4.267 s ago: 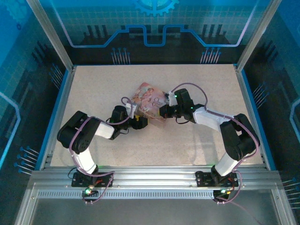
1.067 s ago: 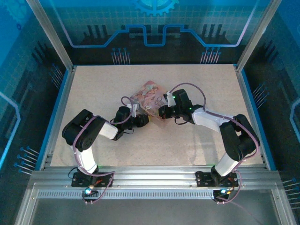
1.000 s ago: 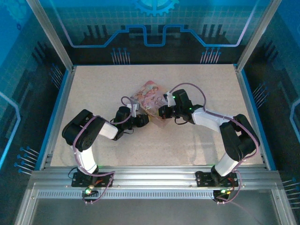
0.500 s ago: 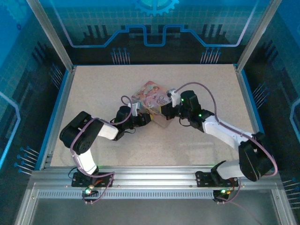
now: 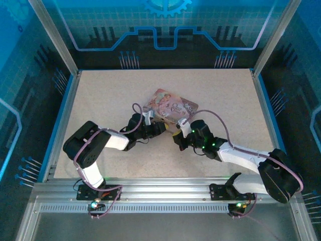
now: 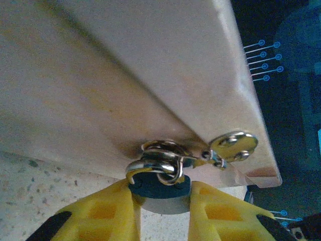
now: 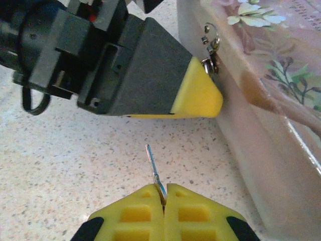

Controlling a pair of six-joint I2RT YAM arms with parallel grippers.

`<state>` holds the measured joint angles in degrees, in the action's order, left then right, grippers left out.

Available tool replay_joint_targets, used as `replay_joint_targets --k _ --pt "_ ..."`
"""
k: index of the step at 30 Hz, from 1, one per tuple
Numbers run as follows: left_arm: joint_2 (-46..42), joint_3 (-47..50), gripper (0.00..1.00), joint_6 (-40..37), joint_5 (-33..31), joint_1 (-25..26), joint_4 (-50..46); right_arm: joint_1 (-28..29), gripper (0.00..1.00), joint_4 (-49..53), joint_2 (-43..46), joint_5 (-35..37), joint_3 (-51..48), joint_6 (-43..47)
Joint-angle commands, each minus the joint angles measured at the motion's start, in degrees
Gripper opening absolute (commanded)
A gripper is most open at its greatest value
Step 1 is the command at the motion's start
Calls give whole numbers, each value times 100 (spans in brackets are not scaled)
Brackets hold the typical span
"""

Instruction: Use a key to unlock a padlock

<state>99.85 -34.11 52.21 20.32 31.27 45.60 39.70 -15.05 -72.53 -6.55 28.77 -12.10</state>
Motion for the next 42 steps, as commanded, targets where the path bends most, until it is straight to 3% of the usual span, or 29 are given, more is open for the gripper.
replay_joint_targets --k 1,18,42 --pt "-314 -174 20 154 -120 157 81 64 0 -688 -177 257 -160 263" --pt "-502 -97 14 757 -827 560 79 65 0 -1335 -929 768 -337 20" --pt "-467 -151 14 757 -894 675 88 -25 0 -1418 -1109 716 -130 -196"
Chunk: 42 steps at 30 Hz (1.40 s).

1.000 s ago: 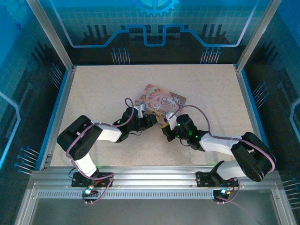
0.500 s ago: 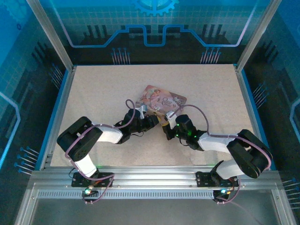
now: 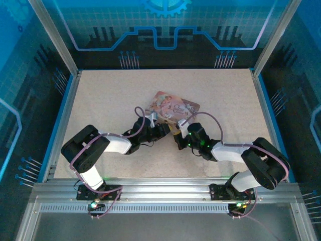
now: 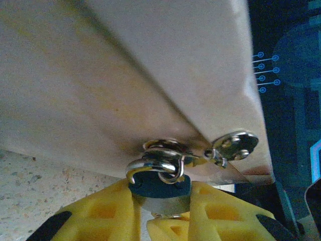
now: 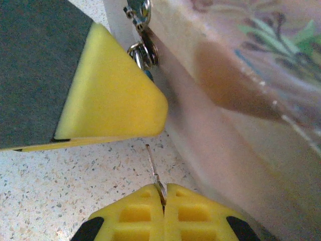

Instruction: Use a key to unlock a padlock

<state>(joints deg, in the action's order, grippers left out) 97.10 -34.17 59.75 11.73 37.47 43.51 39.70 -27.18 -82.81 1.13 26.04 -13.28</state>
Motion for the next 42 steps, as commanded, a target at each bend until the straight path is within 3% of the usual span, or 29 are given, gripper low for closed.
replay_joint_targets --k 1,20,42 --pt "-186 -144 14 10 -30 50 294 -31 0 -217 -102 -55 155 -78" --pt "-112 -132 14 61 -12 67 328 -210 0 -595 -138 -286 138 -186" --pt "-164 -147 14 70 -22 109 297 -305 0 -345 -390 -227 498 -48"
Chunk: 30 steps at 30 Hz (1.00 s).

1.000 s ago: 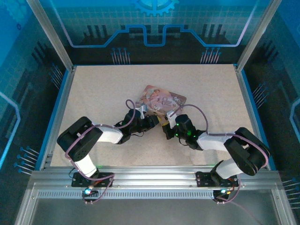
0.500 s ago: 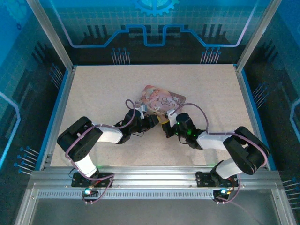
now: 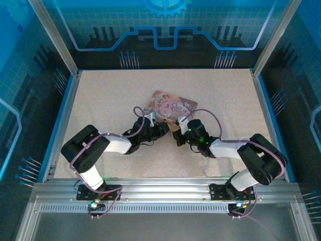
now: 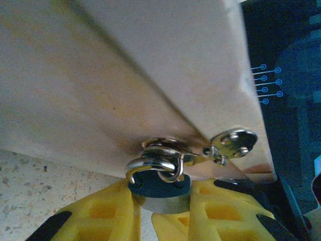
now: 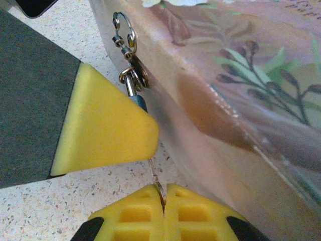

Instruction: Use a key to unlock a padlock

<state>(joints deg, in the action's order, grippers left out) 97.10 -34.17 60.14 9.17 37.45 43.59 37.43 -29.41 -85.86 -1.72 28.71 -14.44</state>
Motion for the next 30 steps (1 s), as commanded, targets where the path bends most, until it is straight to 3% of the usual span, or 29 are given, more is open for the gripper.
replay_joint_targets --k 1,30 --pt "-166 -151 14 25 231 117 263 -78 0 -160 -95 50 226 60" --pt "-16 -209 13 138 246 228 305 -521 0 -2197 -569 -1067 556 42"
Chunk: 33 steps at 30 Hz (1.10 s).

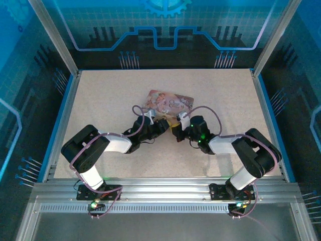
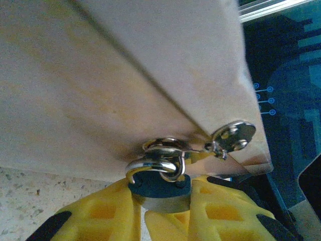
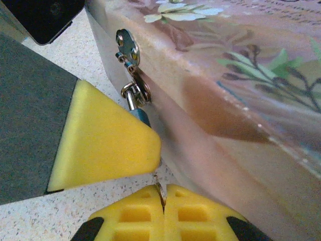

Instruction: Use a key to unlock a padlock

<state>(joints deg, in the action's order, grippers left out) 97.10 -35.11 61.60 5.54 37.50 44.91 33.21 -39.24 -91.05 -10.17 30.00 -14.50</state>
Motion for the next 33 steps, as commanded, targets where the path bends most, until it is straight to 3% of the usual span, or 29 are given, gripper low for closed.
replay_joint_targets --k 1,10,23,33 --pt "-8 -121 14 2 614 217 184 -115 0 -1314 -83 -290 445 28" --pt "4 -123 14 51 609 226 220 -140 1 -1889 -505 -655 707 -193" --pt "-16 -92 13 192 450 223 194 -230 7 -1244 -212 -611 173 109" --pt "142 -136 12 271 395 219 182 -229 27 -1076 44 -720 -230 236"
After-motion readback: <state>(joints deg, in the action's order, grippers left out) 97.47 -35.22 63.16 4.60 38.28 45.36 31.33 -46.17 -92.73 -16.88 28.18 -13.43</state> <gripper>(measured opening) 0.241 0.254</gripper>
